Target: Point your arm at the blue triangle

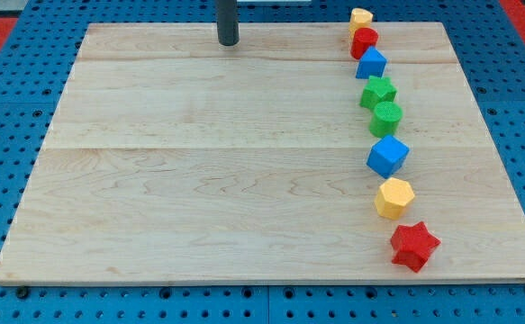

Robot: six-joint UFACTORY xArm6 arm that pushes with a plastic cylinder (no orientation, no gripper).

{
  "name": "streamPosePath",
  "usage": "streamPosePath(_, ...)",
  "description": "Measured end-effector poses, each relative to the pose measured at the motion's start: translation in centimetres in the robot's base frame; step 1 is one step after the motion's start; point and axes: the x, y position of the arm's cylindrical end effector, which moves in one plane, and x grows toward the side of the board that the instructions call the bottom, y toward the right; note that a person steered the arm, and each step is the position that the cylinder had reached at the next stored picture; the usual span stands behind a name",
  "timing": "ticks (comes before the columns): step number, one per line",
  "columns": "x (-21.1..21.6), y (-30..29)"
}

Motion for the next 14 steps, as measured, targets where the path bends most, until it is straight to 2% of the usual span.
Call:
streamPosePath(4, 7.8, 1.4)
streamPosePath(6, 10.2, 3.6)
streamPosePath(9, 11.1, 4.4)
streamPosePath(10, 11.1, 5.7)
streamPosePath(11, 11.1, 11.1)
streamPosePath(12, 11.0, 13.4)
streamPosePath(14, 10.7, 13.4)
